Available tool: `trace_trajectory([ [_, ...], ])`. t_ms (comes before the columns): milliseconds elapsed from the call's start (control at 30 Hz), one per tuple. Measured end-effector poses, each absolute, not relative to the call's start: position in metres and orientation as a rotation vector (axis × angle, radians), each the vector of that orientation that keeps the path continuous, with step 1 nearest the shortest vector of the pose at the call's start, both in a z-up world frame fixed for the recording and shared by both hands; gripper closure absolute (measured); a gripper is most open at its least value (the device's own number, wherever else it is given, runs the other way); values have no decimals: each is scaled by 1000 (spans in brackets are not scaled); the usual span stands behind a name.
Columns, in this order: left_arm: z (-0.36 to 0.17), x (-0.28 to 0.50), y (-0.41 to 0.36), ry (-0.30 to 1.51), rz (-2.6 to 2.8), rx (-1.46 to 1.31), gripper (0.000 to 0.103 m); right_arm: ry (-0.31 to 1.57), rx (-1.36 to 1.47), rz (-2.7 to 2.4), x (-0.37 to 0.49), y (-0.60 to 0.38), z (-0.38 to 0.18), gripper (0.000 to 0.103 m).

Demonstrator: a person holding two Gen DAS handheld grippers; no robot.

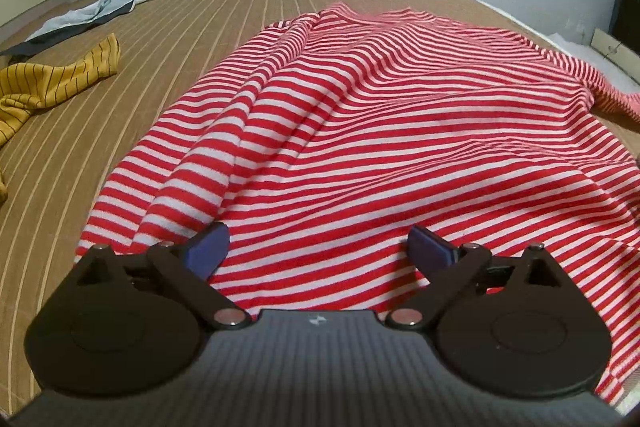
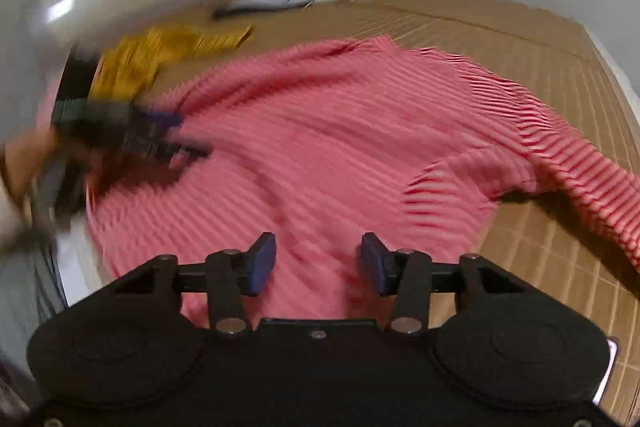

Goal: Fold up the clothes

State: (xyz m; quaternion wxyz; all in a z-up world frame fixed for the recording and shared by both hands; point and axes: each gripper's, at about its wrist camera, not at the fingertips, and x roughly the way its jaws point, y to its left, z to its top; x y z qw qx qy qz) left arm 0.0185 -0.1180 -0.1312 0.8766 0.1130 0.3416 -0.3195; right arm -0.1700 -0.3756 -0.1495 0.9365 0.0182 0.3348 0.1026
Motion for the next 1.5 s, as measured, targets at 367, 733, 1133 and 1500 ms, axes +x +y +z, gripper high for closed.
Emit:
trace_trajectory([
  [367, -130, 18, -120, 709, -660, 224, 5, 627, 110, 60, -269, -353, -152, 38],
  [733, -125, 20, -109, 704, -653, 151, 5, 573, 53, -225, -284, -341, -132, 100],
  [1133, -123, 12, -107, 757, -697, 286, 5, 833, -70, -176, -294, -327, -140, 96],
  [1500, -89, 36, -55, 714, -894, 228, 5, 531, 20, 114, -244, -343, -35, 61],
])
